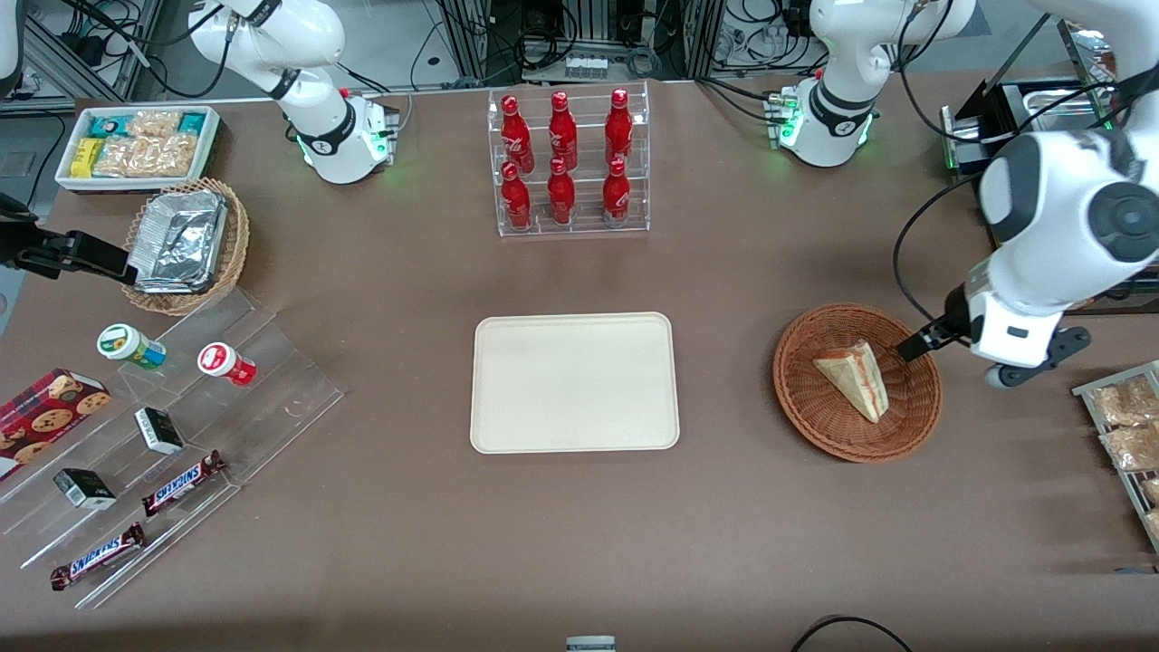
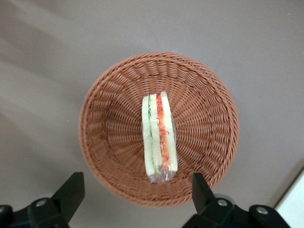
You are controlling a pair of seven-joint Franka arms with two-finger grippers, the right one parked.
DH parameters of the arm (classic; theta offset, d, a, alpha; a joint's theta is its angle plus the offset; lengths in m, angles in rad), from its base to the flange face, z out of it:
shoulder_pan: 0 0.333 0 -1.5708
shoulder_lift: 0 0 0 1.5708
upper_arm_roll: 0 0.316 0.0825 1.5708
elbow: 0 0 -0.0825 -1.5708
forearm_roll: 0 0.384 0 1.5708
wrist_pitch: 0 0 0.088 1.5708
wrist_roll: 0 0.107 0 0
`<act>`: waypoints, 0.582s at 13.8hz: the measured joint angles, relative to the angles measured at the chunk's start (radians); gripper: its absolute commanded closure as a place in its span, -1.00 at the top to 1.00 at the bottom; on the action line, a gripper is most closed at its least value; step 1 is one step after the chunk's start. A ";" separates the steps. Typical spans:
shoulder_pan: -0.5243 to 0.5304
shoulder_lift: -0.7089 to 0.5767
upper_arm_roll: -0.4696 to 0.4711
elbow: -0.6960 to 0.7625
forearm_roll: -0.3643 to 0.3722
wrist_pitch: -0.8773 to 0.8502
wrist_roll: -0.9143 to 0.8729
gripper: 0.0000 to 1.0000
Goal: Place sandwich from basket to tray
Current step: 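Move the left gripper over the wrapped sandwich in the wicker basket, then lower the open left gripper around the sandwich and close it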
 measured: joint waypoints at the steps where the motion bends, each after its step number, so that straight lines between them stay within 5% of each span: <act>1: -0.001 0.001 -0.002 -0.046 0.000 0.058 -0.020 0.99; 8: -0.006 0.029 -0.011 -0.191 0.000 0.199 -0.050 0.99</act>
